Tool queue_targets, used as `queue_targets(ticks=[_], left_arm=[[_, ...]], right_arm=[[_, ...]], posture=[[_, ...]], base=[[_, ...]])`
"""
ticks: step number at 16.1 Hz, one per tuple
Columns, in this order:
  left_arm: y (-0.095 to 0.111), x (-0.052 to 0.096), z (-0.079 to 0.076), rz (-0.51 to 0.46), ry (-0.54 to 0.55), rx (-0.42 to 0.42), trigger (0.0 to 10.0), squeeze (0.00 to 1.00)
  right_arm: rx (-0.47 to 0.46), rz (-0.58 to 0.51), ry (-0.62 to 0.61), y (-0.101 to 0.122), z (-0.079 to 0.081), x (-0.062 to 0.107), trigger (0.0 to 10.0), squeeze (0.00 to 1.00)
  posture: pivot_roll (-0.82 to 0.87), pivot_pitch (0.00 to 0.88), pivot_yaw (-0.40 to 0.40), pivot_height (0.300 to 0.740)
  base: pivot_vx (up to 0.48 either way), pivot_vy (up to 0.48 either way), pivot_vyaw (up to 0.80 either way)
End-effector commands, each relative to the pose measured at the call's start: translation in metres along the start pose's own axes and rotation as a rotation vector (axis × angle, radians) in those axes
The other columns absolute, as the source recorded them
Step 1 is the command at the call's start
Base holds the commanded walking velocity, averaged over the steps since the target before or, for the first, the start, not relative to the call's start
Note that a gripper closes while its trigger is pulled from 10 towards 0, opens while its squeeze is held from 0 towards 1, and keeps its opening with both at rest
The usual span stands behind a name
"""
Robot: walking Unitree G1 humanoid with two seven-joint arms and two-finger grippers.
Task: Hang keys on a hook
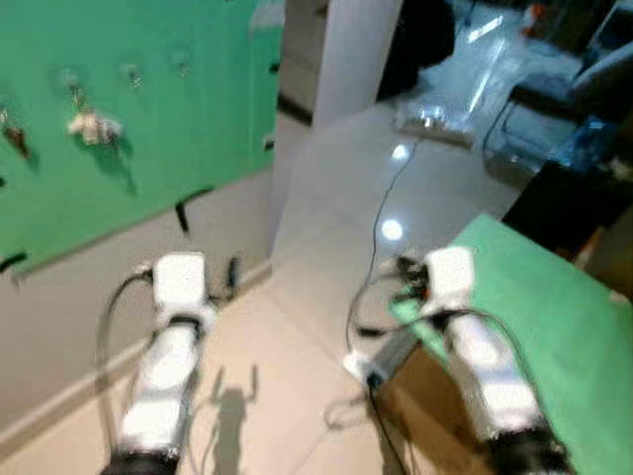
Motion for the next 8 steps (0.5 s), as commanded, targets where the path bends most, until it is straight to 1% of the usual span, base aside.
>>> queue_targets(ticks=[1,4,5,6,7,8], left_arm=[[0.006,0.000,-0.015,-0.023,-0.041,0.006,10.0,0.00],[0.000,0.000,-0.012,0.008,-0.032,0.004,10.0,0.00],[-0.005,0.008,-0.003,0.041,-0.031,-0.042,10.0,0.00],[-0.019,0.032,0.012,0.130,-0.049,-0.116,10.0,0.00],[-0.025,0.046,0.017,0.174,-0.056,-0.120,10.0,0.00],[-0.025,0.048,0.018,0.183,-0.048,-0.141,10.0,0.00]], right_arm=[[0.018,0.002,-0.029,-0.002,-0.014,0.003,10.0,0.00],[-0.013,0.006,-0.033,-0.004,-0.013,0.001,10.0,0.00],[-0.022,0.003,-0.033,-0.005,-0.013,0.003,10.0,0.00],[-0.023,0.012,-0.030,-0.010,-0.013,0.020,10.0,0.00],[0.000,0.051,-0.018,-0.022,-0.012,0.036,10.0,0.00],[0.025,0.093,0.008,-0.035,-0.008,0.047,10.0,0.00]], posture=[[0.08,0.000,-0.075,0.740],[0.08,0.000,-0.061,0.740],[0.07,0.000,-0.052,0.740],[0.08,0.000,-0.052,0.740],[0.08,0.000,-0.051,0.740],[0.08,0.000,-0.051,0.740]], base=[[0.000,-0.420,0.00],[0.000,-0.440,0.00],[0.000,-0.251,0.00],[0.000,0.000,0.00],[0.000,0.000,0.00],[0.000,0.000,0.40]])
Point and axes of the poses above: a point about 5 cm out from each wrist's last joint towards the gripper, its own x axis pointing back from the gripper into the wrist, its own y axis along the axis of the wrist's last joint, z = x × y, the point moved 6 cm from there along -x, pointing out of the wrist towards the gripper, and after that the axes turned 13 degrees about x, right-handed, at the moved point
